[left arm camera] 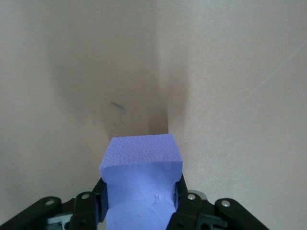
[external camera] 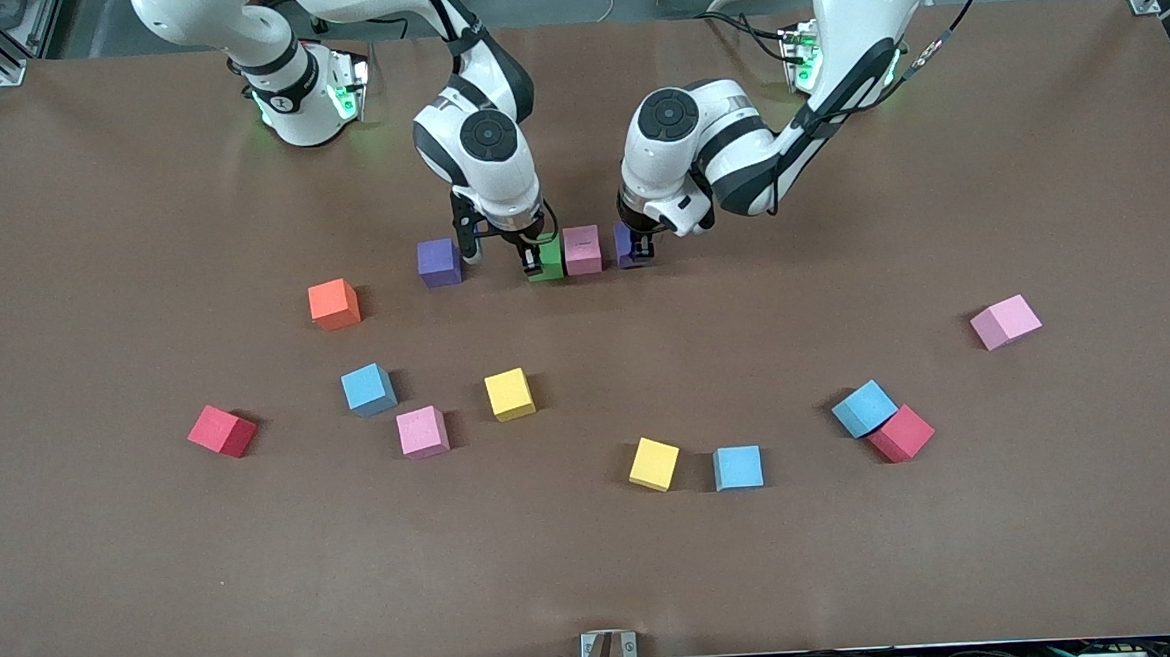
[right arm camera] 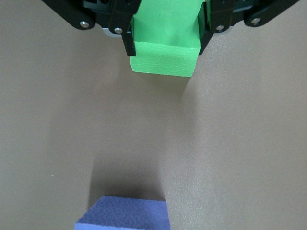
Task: Arrange 11 blocks into digit 3
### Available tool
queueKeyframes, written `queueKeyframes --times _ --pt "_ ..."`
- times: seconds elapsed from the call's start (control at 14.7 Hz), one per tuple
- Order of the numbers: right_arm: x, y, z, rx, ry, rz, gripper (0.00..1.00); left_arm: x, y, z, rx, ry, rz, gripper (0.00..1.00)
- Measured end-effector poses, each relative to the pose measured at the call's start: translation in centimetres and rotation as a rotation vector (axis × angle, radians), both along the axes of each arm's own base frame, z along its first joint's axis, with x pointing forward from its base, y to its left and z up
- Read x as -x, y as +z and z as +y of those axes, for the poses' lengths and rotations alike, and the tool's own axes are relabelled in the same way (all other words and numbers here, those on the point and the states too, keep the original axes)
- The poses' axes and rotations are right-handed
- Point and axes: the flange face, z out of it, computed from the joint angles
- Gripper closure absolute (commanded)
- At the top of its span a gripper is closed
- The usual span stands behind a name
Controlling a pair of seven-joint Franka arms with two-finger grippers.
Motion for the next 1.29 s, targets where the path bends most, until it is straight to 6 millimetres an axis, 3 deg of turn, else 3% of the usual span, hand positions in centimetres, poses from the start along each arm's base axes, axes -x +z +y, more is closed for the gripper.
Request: queueKeyframes --times 0.41,0.61,1.29 --pt "0.0 0.0 0.1 -0.003 0.0 -0.002 0.99 -0.3 -1.0 -0.2 0.006 -0.015 -0.006 0.69" --pt "0.1 0.0 0.1 -0.004 0.0 -0.002 0.99 0.5 -1.2 -0.8 0.006 -0.015 0.001 0.69" --pt "0.1 0.0 0.5 -0.007 0.004 -0.004 0.95 0.7 -0.8 -1.6 0.015 -0.01 -0.005 0.69"
